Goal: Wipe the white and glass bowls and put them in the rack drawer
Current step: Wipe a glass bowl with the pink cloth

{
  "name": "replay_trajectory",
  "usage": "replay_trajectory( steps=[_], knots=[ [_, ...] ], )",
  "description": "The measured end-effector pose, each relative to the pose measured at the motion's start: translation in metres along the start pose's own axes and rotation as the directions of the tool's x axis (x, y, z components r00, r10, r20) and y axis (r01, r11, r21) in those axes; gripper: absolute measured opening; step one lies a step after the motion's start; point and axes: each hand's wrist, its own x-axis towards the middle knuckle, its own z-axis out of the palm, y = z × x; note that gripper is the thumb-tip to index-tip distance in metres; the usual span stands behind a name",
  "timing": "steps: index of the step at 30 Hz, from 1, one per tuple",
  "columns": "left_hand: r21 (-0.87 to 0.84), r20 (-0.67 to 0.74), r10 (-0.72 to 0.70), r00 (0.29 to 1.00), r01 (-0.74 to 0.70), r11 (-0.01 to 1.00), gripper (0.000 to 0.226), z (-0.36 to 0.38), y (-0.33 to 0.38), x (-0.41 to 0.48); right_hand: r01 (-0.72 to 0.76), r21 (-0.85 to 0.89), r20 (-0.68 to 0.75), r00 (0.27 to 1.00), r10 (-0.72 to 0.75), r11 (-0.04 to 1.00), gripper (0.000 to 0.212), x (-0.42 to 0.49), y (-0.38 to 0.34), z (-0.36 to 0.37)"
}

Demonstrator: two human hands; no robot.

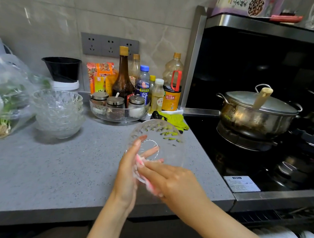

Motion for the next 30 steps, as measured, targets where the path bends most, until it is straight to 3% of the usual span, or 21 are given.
replay_trajectory(
  steps=[5, 9, 12, 16, 19, 23, 26, 28, 30],
  knots=[
    [0.037, 0.042, -0.069, 0.997, 0.067, 0.997, 0.052, -0.013, 0.006, 0.002, 0.099, -0.224, 0.052, 0.995, -0.09, 0.97, 0.029, -0.015, 0.026, 0.002],
    [-0.033, -0.017, -0.019, 1.0, 0.018, 0.999, 0.065, 0.005, -0.012, -0.003, -0.06, -0.06, 0.04, 0.997, 0.063, 0.996, 0.031, -0.007, 0.005, 0.005],
    [-0.011, -0.049, -0.028, 0.998, 0.028, 1.0, 0.054, 0.009, -0.012, -0.002, -0.088, 0.025, 0.069, 0.994, 0.086, 0.996, 0.036, -0.003, -0.001, 0.005],
    [0.131, 0.028, -0.06, 0.998, 0.056, 0.99, 0.056, -0.013, 0.005, 0.009, 0.055, -0.12, 0.081, 0.996, -0.046, 0.991, 0.036, -0.012, 0.023, 0.0],
    [0.115, 0.011, -0.039, 0.999, 0.038, 0.993, 0.063, -0.013, 0.003, 0.005, 0.019, -0.192, 0.052, 0.999, -0.009, 0.981, 0.033, -0.016, 0.026, 0.002],
    [0.087, -0.042, 0.084, 0.996, -0.08, 0.993, 0.067, 0.005, -0.015, -0.001, -0.192, 0.04, 0.083, 0.979, 0.188, 0.981, 0.022, -0.003, -0.007, -0.002],
    [0.043, -0.038, 0.118, 0.992, -0.116, 0.992, 0.063, 0.015, -0.018, -0.003, -0.412, 0.37, 0.208, 0.91, 0.358, 0.832, 0.028, 0.003, -0.02, -0.005],
    [0.063, -0.044, 0.1, 0.994, -0.097, 0.993, 0.056, 0.012, -0.015, -0.001, -0.411, 0.459, 0.265, 0.91, 0.32, 0.788, 0.039, 0.0, -0.017, -0.006],
    [0.092, -0.032, 0.044, 0.999, -0.041, 0.995, 0.048, 0.003, -0.007, 0.001, -0.229, 0.332, 0.219, 0.962, 0.161, 0.915, 0.035, -0.007, -0.006, -0.006]
  ],
)
